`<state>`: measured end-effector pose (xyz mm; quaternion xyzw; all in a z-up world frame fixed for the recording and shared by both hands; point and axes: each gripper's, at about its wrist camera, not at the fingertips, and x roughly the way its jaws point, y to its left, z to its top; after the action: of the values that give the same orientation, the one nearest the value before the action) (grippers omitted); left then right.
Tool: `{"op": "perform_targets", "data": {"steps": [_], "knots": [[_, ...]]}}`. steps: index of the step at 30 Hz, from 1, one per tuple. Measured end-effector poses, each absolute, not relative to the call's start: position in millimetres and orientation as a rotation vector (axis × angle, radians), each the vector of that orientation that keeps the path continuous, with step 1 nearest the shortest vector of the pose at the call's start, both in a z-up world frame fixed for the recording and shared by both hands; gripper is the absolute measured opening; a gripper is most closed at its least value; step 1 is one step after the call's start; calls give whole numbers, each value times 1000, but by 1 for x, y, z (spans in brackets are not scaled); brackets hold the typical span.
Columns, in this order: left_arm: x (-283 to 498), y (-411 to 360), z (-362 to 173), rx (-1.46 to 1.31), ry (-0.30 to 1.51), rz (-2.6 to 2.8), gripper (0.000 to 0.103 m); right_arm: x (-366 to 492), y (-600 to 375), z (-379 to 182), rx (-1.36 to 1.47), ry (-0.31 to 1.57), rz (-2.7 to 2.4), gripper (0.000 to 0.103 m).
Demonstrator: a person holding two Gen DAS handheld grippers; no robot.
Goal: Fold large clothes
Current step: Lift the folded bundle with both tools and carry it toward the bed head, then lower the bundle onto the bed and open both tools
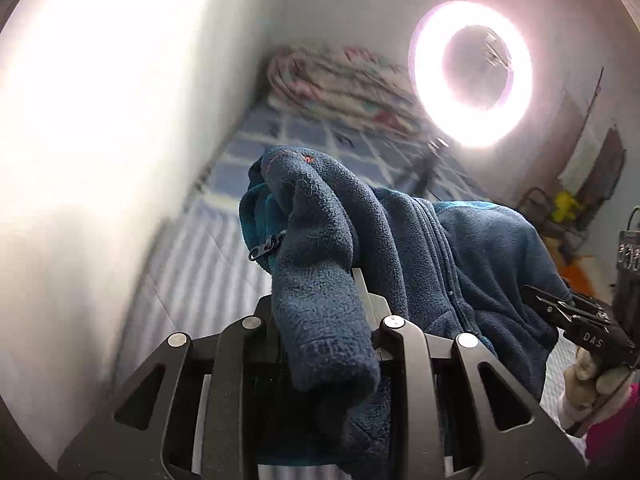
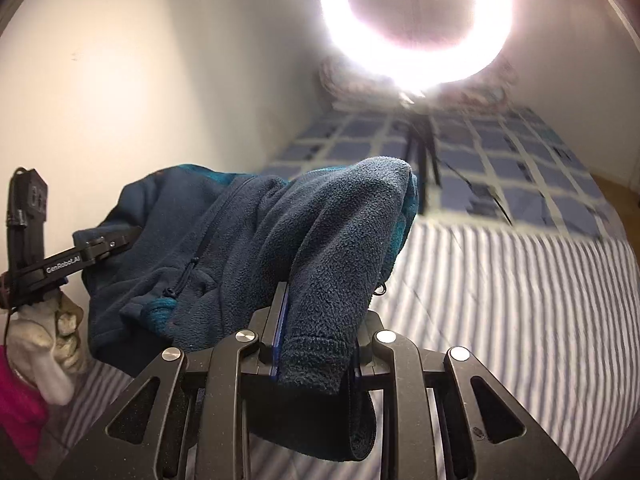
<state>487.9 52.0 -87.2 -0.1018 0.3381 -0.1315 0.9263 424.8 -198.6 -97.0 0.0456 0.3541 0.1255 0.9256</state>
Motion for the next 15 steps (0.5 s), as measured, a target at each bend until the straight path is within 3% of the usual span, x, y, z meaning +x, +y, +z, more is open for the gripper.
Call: {"op": "perform_targets", "data": {"steps": [7, 15], "knots": [[562, 84, -96, -101, 623, -166, 23, 516, -151, -110, 56, 670, 264, 22], [626, 87, -158, 38, 650, -51, 23, 589, -120, -154, 66, 653, 249, 22]]}}
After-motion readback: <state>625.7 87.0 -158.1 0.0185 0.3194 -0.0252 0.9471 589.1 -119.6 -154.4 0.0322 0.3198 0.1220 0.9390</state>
